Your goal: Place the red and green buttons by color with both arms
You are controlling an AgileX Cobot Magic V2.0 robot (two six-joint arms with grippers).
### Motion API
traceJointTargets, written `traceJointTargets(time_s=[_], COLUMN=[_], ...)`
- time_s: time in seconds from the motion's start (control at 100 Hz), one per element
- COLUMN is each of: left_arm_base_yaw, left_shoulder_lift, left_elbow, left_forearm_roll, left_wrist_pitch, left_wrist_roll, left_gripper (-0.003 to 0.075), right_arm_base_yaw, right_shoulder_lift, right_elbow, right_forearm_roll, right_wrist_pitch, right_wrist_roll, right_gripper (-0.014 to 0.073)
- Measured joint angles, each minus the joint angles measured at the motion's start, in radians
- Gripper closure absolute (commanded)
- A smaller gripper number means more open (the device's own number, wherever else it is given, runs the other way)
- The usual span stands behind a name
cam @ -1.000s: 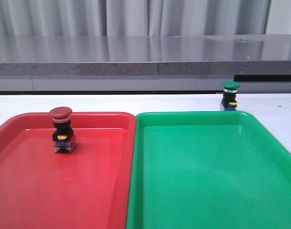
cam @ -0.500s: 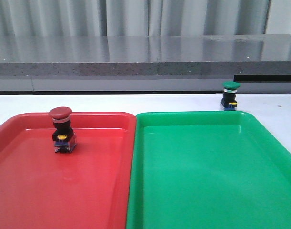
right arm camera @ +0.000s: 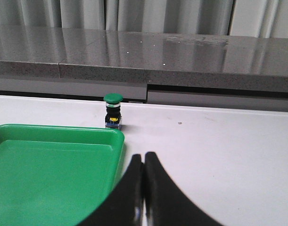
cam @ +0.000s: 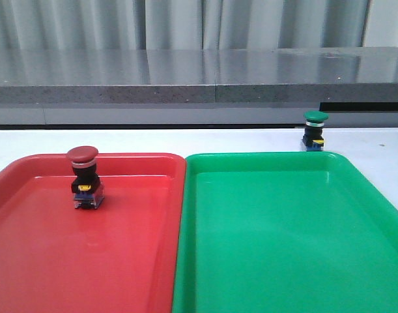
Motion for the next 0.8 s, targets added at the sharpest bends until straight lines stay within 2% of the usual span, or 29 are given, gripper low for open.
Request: traceJointTargets(time_s=[0.53, 0.8], left_arm_base_yaw=[0.000, 0.055], left_shoulder_lift=[0.000, -0.047], left_elbow=[0.000, 0.032], left_forearm_roll=[0.002, 0.095], left_wrist_pitch=[0.000, -0.019], left_wrist_roll=[0.000, 0.000], left_gripper=[0.0739, 0.0739], right_arm_base_yaw=[0.000, 0.000], right_shoulder_lift=[0.000, 0.000], right_elbow=[0.000, 0.000], right_forearm_roll=[0.000, 0.000], right_wrist_pitch=[0.000, 0.000], right_wrist_roll=[0.000, 0.000], right_gripper=[0.0661, 0.0661])
